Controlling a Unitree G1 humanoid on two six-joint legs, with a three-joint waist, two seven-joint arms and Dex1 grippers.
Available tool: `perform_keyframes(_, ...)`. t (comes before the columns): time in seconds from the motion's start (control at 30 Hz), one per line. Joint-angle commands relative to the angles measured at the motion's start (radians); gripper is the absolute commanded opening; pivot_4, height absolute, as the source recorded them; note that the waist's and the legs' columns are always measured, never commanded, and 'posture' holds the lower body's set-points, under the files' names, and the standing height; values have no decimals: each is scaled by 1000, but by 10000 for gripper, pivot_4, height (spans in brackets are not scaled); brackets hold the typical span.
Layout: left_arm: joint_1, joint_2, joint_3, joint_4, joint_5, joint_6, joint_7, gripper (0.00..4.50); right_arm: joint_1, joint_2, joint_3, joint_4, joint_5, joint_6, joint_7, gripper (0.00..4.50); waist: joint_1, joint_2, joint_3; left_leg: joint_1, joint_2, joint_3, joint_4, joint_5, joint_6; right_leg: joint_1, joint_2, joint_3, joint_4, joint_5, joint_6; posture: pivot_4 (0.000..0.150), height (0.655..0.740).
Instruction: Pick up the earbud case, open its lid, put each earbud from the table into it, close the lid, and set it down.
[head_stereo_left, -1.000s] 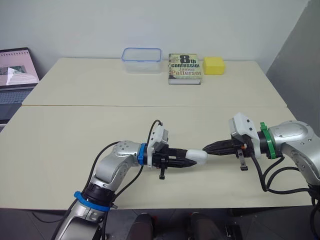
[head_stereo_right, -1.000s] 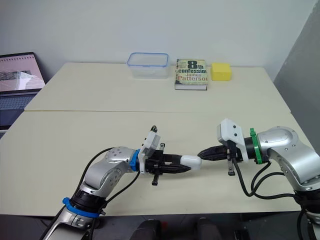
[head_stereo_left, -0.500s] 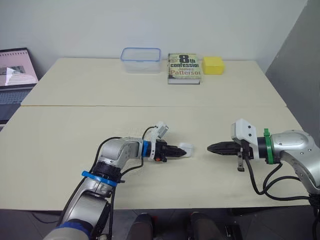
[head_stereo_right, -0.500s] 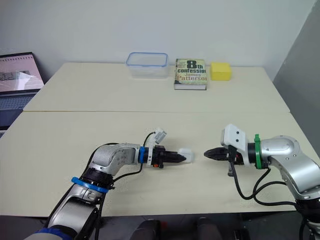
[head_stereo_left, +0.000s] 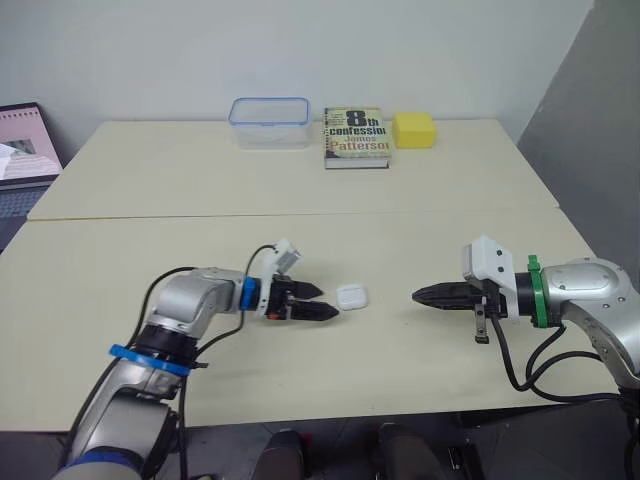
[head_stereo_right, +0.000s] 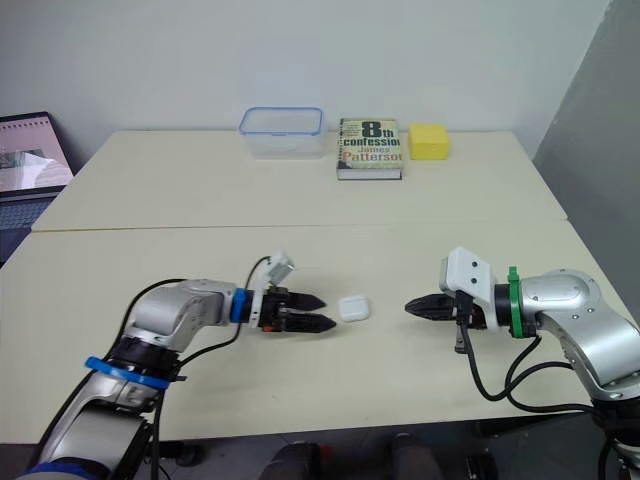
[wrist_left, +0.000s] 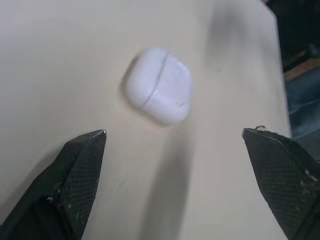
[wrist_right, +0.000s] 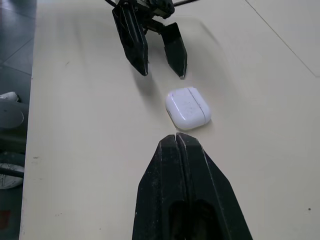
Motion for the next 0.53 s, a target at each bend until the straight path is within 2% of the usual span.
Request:
perform_keyframes(0.03, 61, 108, 48, -90, 71, -141, -13, 45000, -33, -31, -34, -4, -6, -46, 29, 8711, 2, 0, 0, 0, 0, 0, 0, 0, 0, 0, 0, 0, 0, 0, 0, 1500, 7377)
perform_keyframes(0.17, 167, 198, 172, -220, 45, -310, -55, 45000, -40, -108, -57, 22, -19, -111, 108, 23462, 8, 2, 2, -3, 0, 0, -1, 0, 0, -2, -2, 0, -2, 0, -1, 1500, 7377)
perform_keyframes(0.23, 231, 241, 242, -296, 2, -325, -89, 45000, -40, -155, -67, 53, -38, -168, 158, 30430, 10, 2, 3, -3, 4, 0, -1, 0, 0, -2, -3, 0, -3, -1, -1, 1500, 7377)
perform_keyframes(0.27, 257, 255, 264, -326, -5, -329, -92, 45000, -42, -169, -68, 72, -51, -200, 175, 35320, 12, 2, 3, -4, 4, 1, -1, 0, 0, -2, -4, 0, -3, -1, -1, 1500, 7377)
perform_keyframes(0.33, 332, 295, 305, -409, 12, -343, -74, 45000, -45, -201, -74, 115, -66, -256, 221, 41971, 13, 2, 3, -3, 3, 2, -1, 0, 0, -1, -6, 0, -4, -1, -1, 1500, 7377)
perform_keyframes(0.43, 443, 348, 356, -511, 14, -363, -87, 45000, -47, -241, -81, 148, -45, -269, 293, 41971, 11, 3, 4, -3, 2, 3, -1, 0, 0, -1, -7, 1, -4, -1, -1, 1500, 7377)
perform_keyframes(0.53, 487, 351, 382, -551, -17, -374, -101, 45000, -65, -238, -70, 163, -48, -289, 311, 41971, 11, 3, 4, -3, 2, 3, -1, 0, 0, -1, -7, 0, -4, -1, -1, 1500, 7377)
